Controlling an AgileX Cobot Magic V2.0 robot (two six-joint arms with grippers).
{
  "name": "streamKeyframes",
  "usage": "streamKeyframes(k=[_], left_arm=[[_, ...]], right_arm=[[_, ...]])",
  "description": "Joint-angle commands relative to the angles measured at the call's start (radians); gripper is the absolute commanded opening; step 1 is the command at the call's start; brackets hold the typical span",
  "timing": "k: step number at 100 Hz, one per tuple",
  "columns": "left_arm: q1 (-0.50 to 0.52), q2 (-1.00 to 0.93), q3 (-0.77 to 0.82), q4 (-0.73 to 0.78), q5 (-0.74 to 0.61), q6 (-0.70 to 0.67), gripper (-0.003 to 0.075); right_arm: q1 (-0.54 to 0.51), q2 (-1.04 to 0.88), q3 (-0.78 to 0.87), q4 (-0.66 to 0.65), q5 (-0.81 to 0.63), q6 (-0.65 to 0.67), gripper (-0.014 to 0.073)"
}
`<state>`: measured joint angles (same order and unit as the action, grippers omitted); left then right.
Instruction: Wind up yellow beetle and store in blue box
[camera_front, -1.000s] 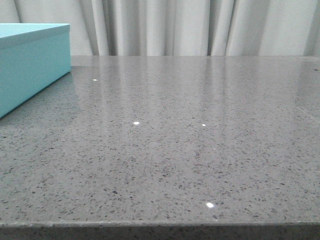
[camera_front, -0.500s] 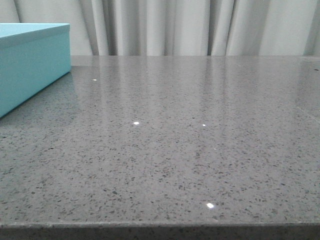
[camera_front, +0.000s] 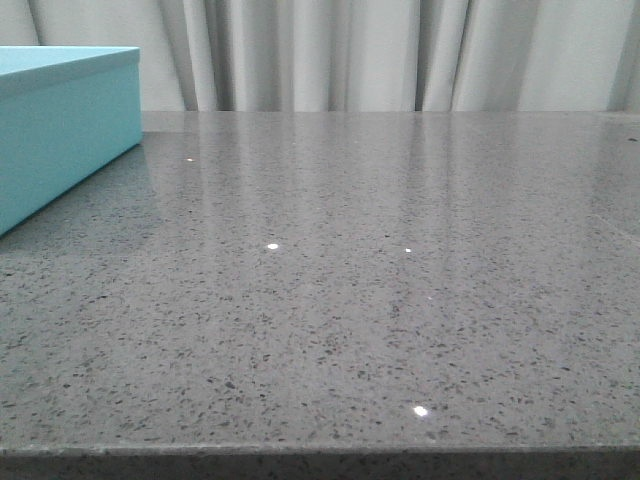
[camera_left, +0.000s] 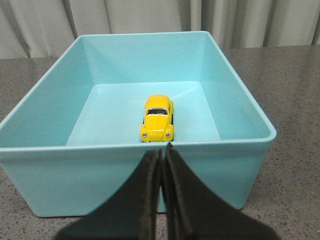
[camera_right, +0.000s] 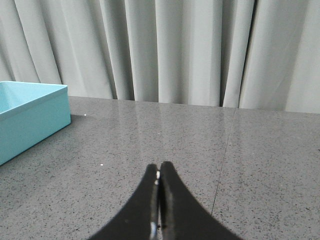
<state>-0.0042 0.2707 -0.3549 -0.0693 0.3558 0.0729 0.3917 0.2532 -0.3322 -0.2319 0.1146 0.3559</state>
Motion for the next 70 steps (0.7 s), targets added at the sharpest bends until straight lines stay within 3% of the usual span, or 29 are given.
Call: streamKeyframes(k=[1, 36, 70], left_arm=[[0.002, 0.006, -0.027, -0.013, -0.078, -0.001, -0.002], [0.016, -0.071, 0.014, -0.013, -0.107, -0.001, -0.002], [0.014, -0.227, 0.313, -0.001, -0.372, -0.001, -0.002]], right_arm=[[0.001, 0.009, -0.025, -0.013, -0.083, -0.005, -0.0065], [0.001, 0.009, -0.025, -0.013, -0.082, -0.005, -0.0067], [0.001, 0.009, -0.025, -0.013, -0.082, -0.005, -0.0067]])
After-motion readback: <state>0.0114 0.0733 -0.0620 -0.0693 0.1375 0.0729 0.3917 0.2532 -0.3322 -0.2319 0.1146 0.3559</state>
